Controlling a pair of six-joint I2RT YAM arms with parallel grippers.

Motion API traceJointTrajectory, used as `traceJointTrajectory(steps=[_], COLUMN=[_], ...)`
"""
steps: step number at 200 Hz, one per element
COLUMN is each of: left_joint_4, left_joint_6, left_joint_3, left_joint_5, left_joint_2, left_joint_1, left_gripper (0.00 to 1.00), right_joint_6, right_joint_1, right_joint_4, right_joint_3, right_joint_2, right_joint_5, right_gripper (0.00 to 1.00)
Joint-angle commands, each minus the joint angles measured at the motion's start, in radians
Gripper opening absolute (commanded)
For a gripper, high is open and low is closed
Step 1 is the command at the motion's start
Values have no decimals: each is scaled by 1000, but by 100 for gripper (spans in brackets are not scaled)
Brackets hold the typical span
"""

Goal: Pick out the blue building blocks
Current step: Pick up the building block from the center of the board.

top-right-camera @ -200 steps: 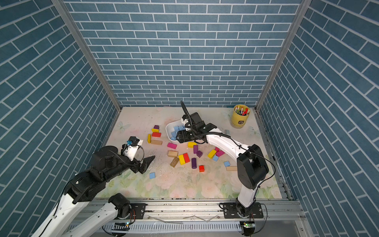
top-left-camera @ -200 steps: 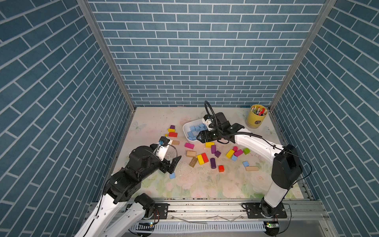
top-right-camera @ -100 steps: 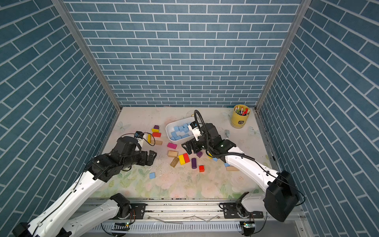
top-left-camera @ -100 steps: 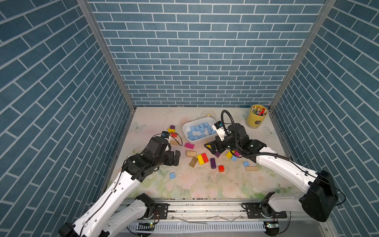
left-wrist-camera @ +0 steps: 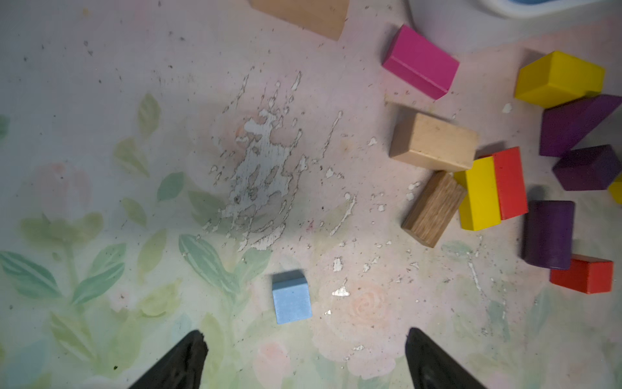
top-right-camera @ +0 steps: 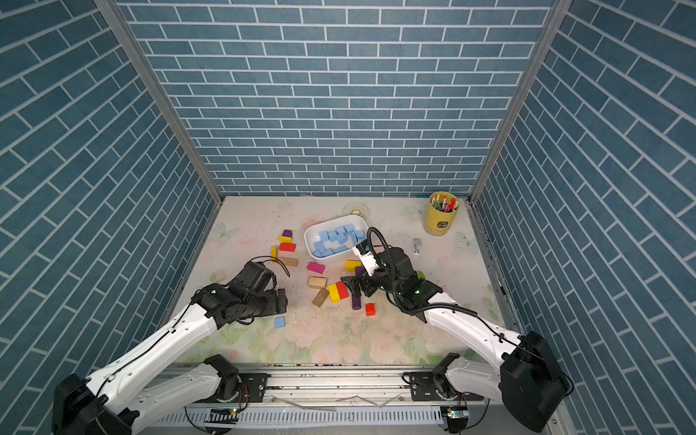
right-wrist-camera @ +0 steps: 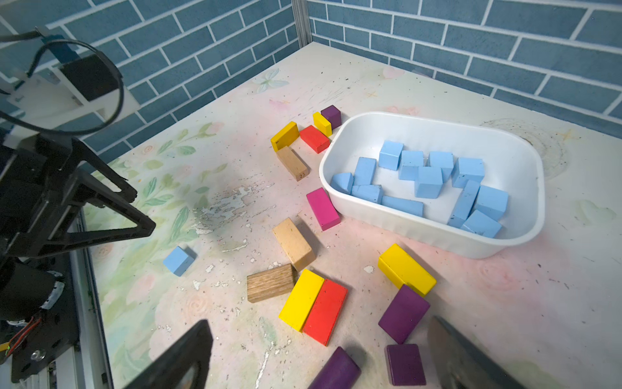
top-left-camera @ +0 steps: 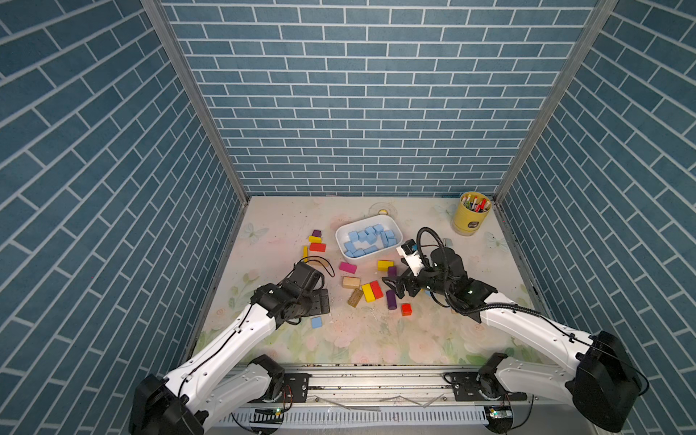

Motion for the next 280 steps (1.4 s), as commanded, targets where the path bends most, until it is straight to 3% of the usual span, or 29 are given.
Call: traceJointTrajectory(steps=[1, 60, 187, 280], left_joint_4=[9, 60, 98, 115], left_joint_6=[-48, -70, -61, -56], left_joint_3=[-23, -85, -53, -48], left_joint_5=[0, 29, -2, -3], left_joint_2=[13, 85, 297, 349], left_joint_1=[5, 1, -61, -75], left_gripper=[93, 84, 57, 35], right_joint_6=[-63, -63, -71, -73], right_joint_1=[5, 6, 6, 6], right_joint_4=[101, 134, 122, 111], right_joint_3=[-27, -50, -55, -55], right_joint_2=[-15, -6, 8, -1], right_joint_5=[19, 35, 64, 62], right_gripper=[99, 99, 99, 99])
